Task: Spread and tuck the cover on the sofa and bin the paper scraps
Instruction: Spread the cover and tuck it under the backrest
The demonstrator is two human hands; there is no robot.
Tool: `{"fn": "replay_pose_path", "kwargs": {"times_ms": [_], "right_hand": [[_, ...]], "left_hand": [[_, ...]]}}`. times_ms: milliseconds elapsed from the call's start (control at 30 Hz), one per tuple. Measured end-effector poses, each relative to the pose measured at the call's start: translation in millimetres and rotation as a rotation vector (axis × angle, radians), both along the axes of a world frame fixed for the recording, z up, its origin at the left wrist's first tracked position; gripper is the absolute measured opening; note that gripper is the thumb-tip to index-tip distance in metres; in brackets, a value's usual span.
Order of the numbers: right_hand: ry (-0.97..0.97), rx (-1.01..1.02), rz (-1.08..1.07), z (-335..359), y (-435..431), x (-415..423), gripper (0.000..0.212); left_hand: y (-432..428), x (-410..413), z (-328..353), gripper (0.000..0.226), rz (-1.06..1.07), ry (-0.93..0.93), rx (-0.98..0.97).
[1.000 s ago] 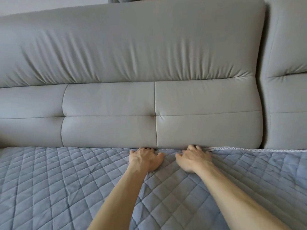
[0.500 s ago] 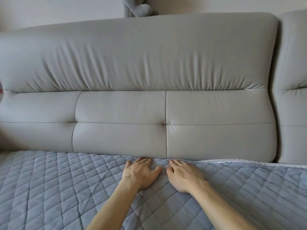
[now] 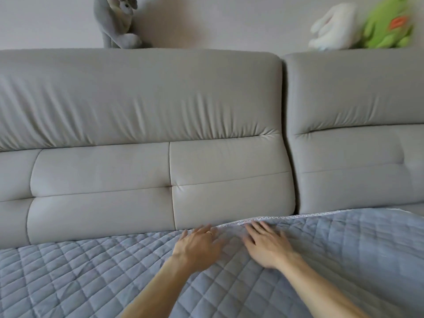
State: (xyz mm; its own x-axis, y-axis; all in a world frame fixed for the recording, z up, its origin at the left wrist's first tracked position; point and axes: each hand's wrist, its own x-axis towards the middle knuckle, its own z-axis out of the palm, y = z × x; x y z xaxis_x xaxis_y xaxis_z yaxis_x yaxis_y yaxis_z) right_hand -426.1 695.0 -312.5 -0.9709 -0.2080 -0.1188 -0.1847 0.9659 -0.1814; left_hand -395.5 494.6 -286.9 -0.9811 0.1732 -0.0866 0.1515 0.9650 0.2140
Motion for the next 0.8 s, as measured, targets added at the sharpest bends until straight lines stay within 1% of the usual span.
{"fn": "replay_pose_path", "kwargs": {"times_ms": [100, 200, 300, 433, 533, 667, 800], "right_hand": [[-0.074, 0.006, -0.028, -4.0, 29.2, 13.6, 0.059], [-0.056, -0.011, -0.019, 7.7, 40.5, -3.8, 0.057], [-0.013, 0.0, -0.012, 19.0, 60.8, -33.0, 0.055], [-0.03, 0.055, -0.031, 1.8, 67.1, -50.6, 0.054], [0.005, 0.006, -0.039, -10.4, 66.7, -49.3, 0.054], [0.034, -0.04, -0.035, -7.3, 75.6, -38.0, 0.055], [-0.005, -0.014, -0.031, -23.8, 74.0, -48.9, 0.055]], "left_hand": [[62.0, -11.9, -16.7, 0.059, -0.102, -0.058, 0.005], [94.5, -29.3, -16.2, 0.06, -0.073, -0.012, -0.011], [107.5, -53.6, -9.7, 0.058, -0.098, -0.013, -0.005], [122.9, -73.4, -26.3, 0.053, -0.107, -0.036, -0.034], [126.9, -75.4, -36.5, 0.055, -0.091, -0.003, -0.03], [127.7, -70.6, -28.6, 0.053, -0.106, 0.066, 0.0], [133.0, -74.6, -38.0, 0.053, -0.058, -0.045, -0.076]]}}
